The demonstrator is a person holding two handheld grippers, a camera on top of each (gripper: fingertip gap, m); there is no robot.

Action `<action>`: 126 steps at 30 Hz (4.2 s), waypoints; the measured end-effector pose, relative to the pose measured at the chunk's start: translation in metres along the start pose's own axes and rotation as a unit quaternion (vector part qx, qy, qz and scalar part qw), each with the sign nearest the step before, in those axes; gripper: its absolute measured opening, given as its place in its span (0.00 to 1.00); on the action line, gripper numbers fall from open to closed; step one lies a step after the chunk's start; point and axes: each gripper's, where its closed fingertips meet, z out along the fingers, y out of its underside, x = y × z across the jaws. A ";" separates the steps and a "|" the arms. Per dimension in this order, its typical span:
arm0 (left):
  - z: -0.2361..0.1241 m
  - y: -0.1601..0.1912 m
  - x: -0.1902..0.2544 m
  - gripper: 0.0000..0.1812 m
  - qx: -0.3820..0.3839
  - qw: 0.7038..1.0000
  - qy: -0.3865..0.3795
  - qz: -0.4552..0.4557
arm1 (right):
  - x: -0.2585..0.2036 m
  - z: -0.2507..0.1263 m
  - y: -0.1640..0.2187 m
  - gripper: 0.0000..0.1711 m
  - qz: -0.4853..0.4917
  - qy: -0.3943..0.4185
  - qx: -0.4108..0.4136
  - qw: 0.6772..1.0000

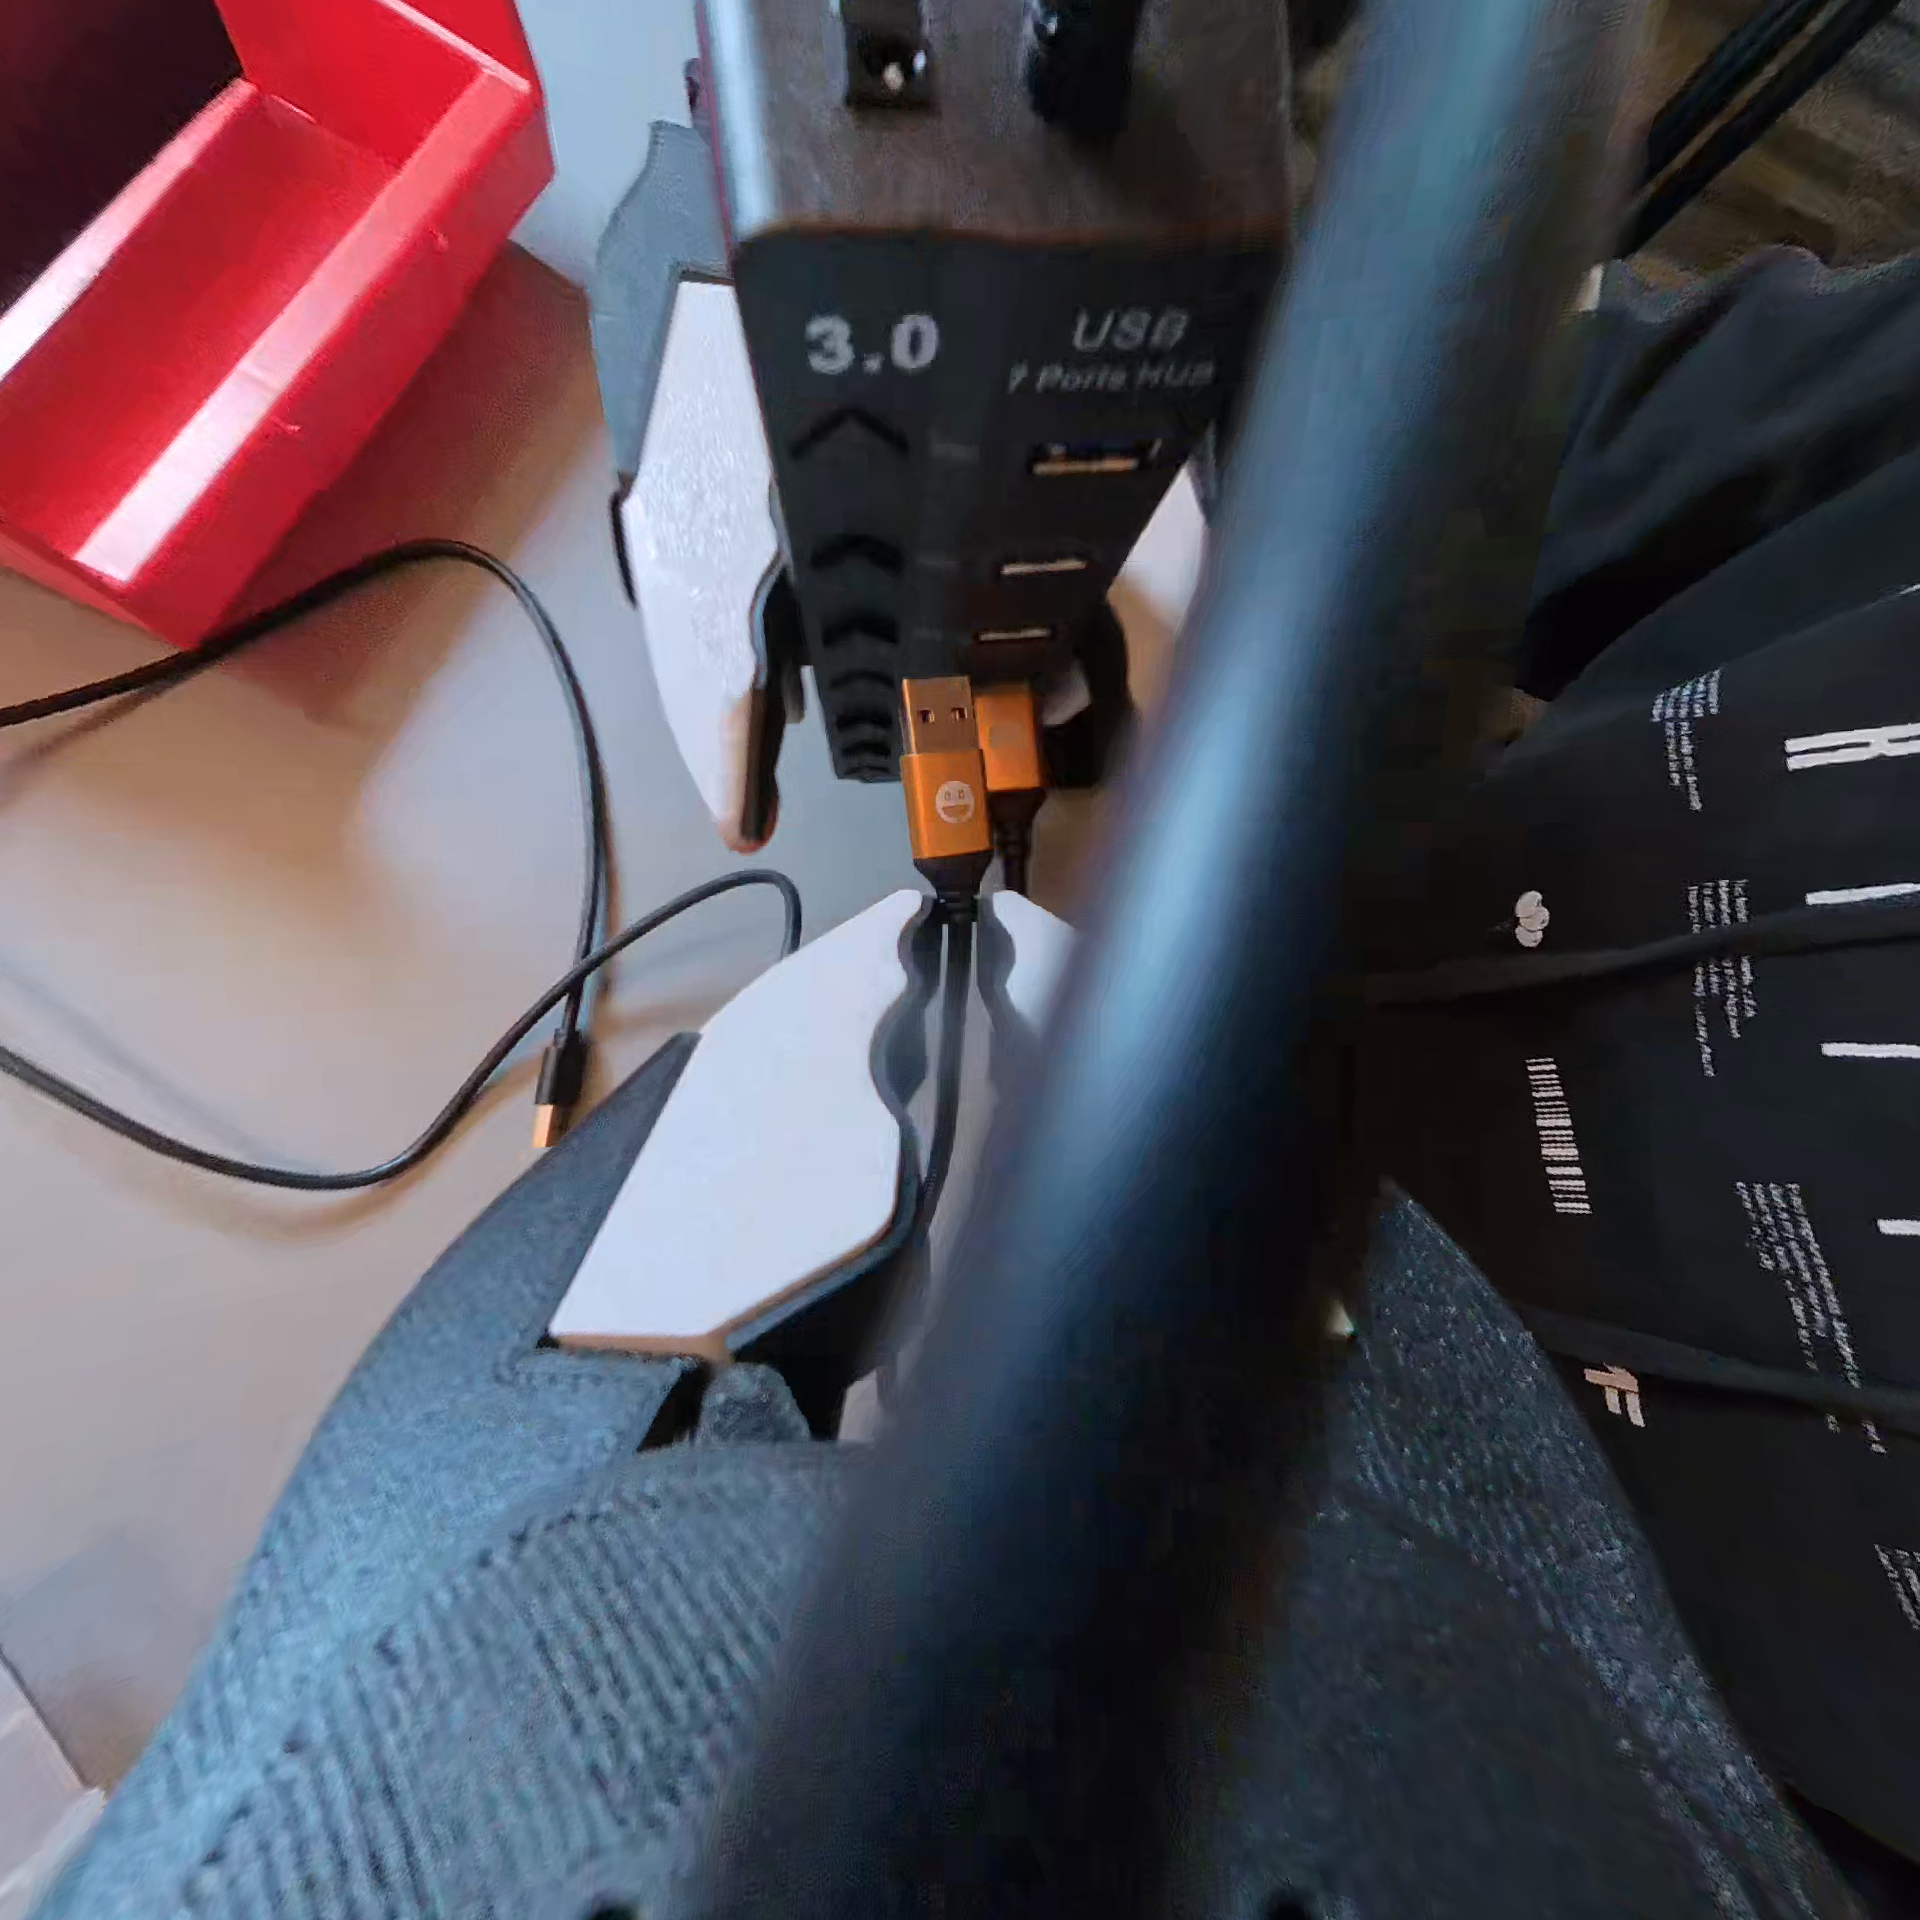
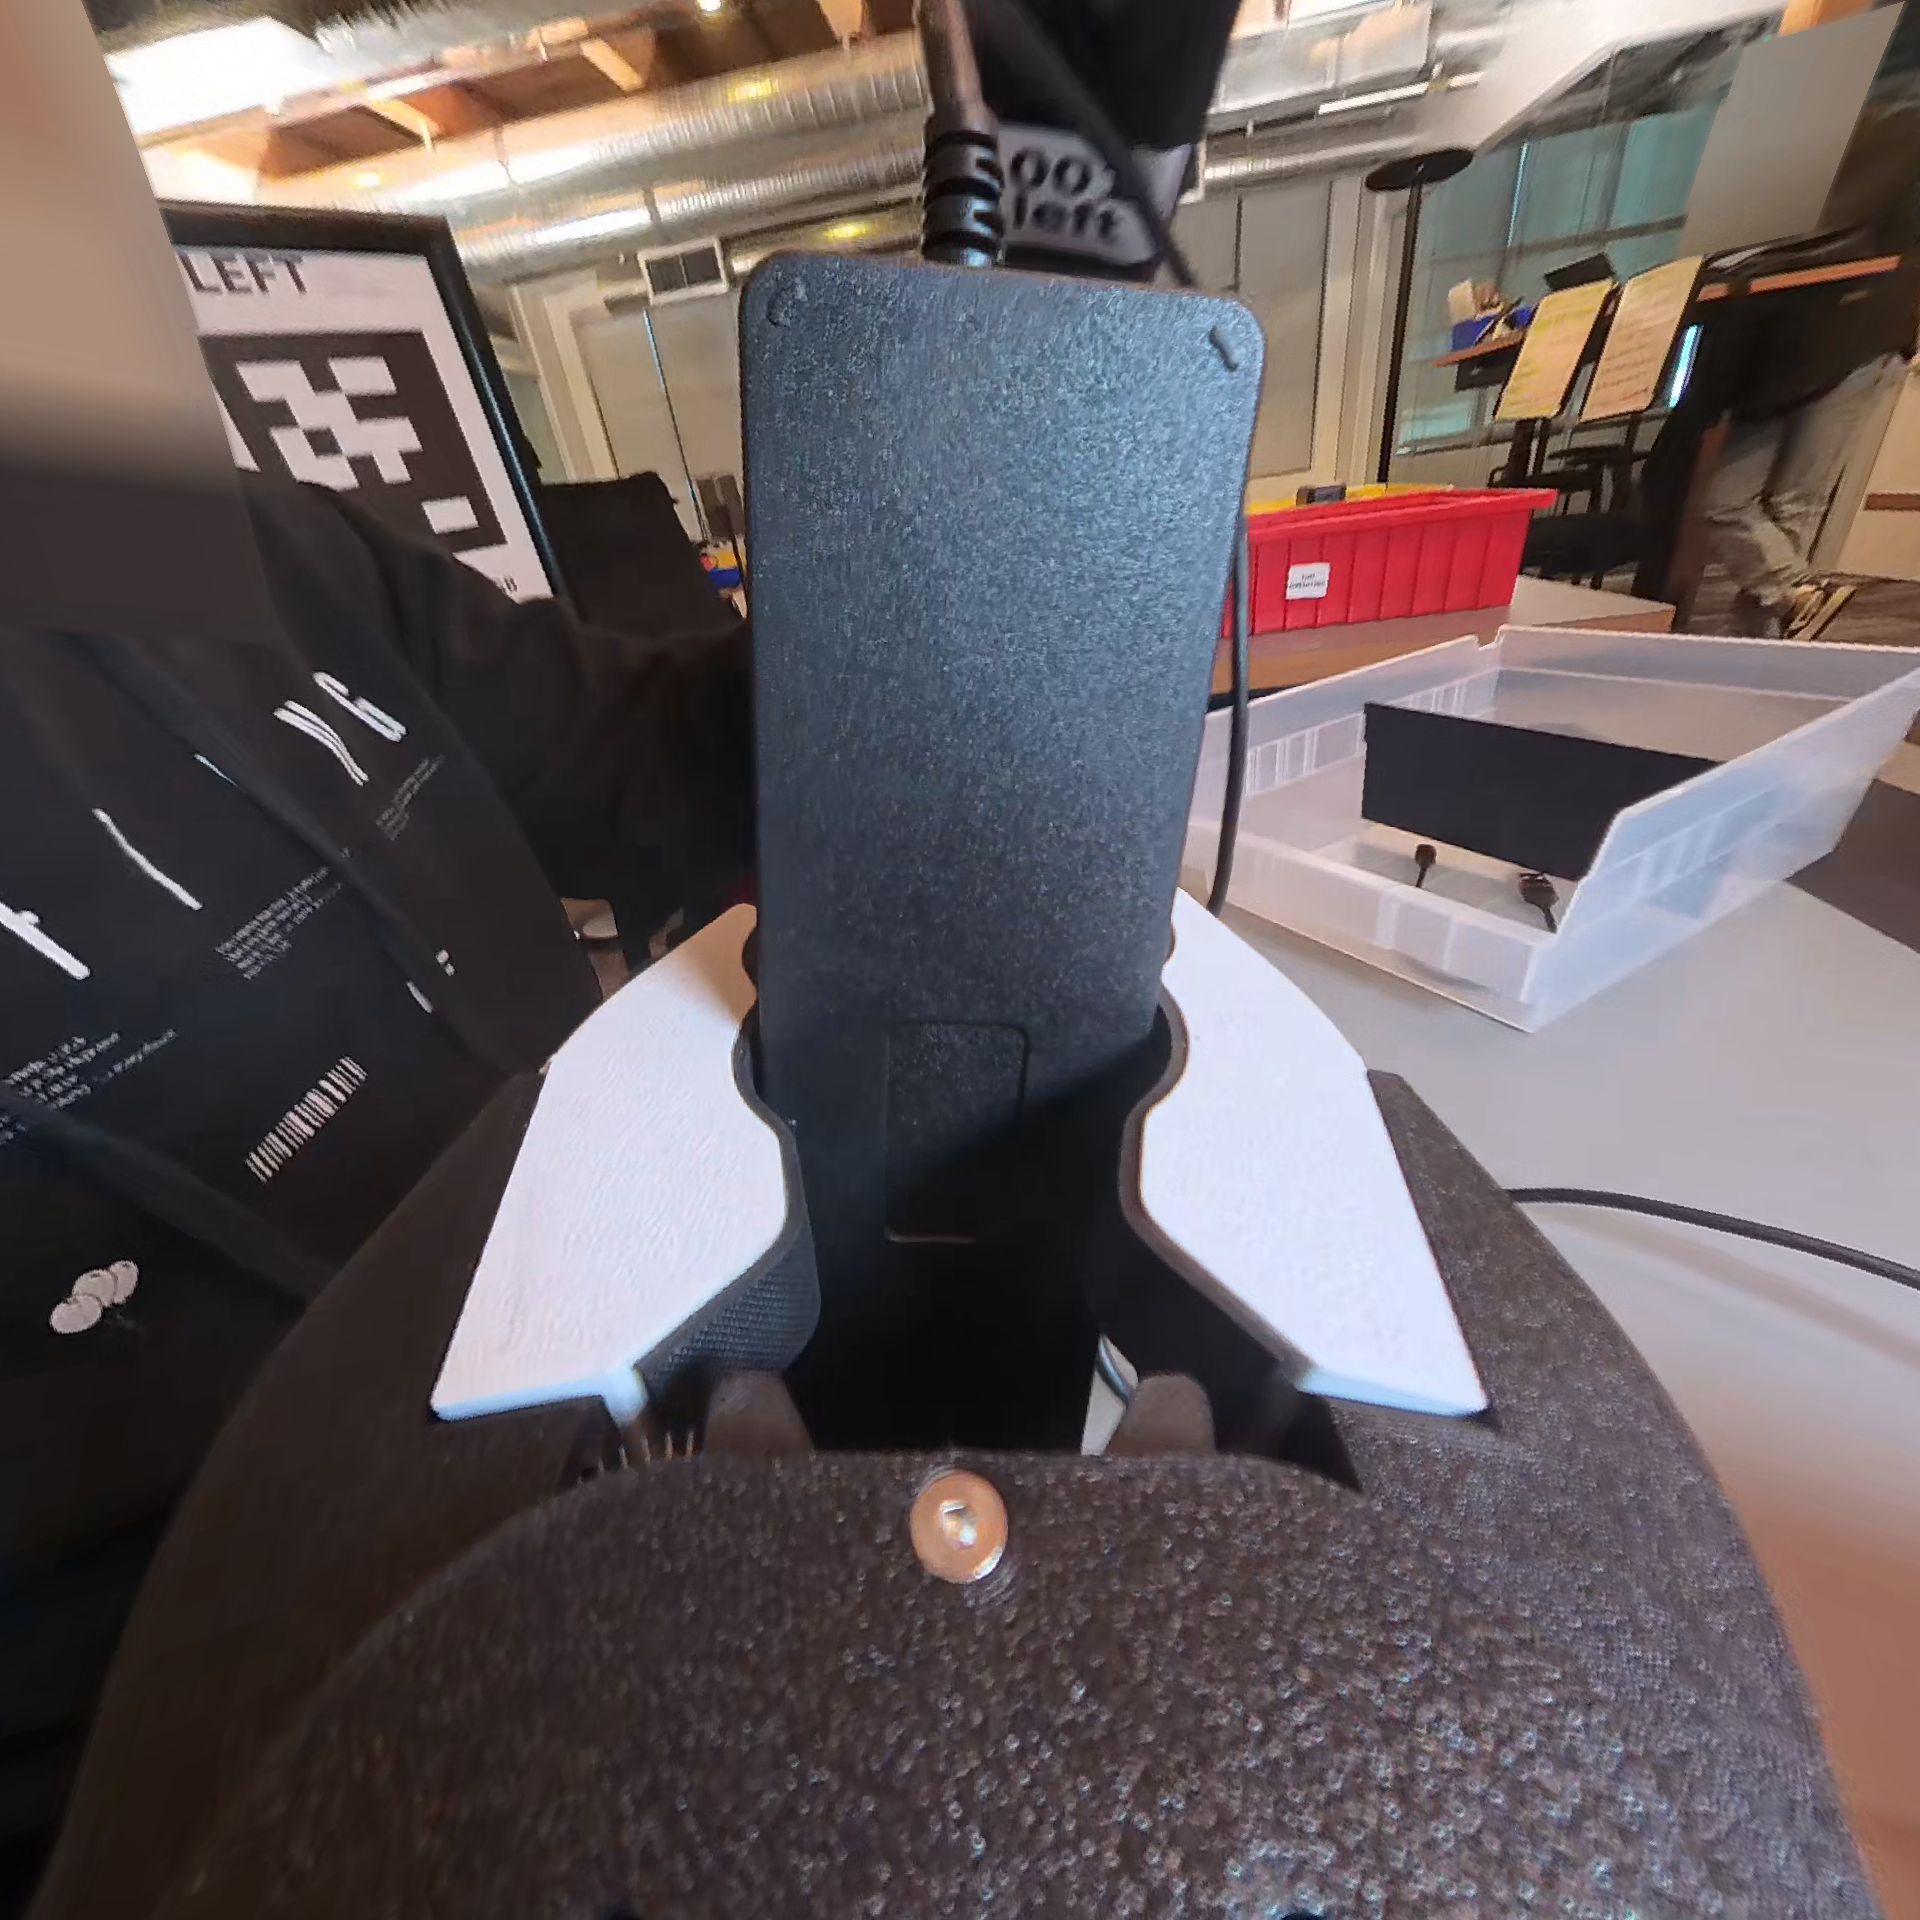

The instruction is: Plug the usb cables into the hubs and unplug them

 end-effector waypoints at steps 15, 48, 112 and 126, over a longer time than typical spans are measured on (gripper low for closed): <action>0.002 0.017 0.007 0.04 -0.095 0.994 0.047 -0.008 | 0.002 0.010 0.027 0.38 -0.031 0.020 -0.085 0.996; 0.005 0.024 0.021 0.03 -0.115 0.984 0.125 -0.046 | -0.001 0.020 0.052 0.37 -0.067 0.039 -0.190 0.979; -0.111 0.093 -0.115 0.17 0.349 0.902 -0.180 -0.181 | 0.006 -0.057 -0.084 0.32 -0.229 0.233 -0.007 0.945; 0.019 0.066 -0.192 0.03 0.074 0.956 -0.274 -0.070 | 0.008 -0.053 -0.042 0.32 -0.177 0.181 -0.049 0.966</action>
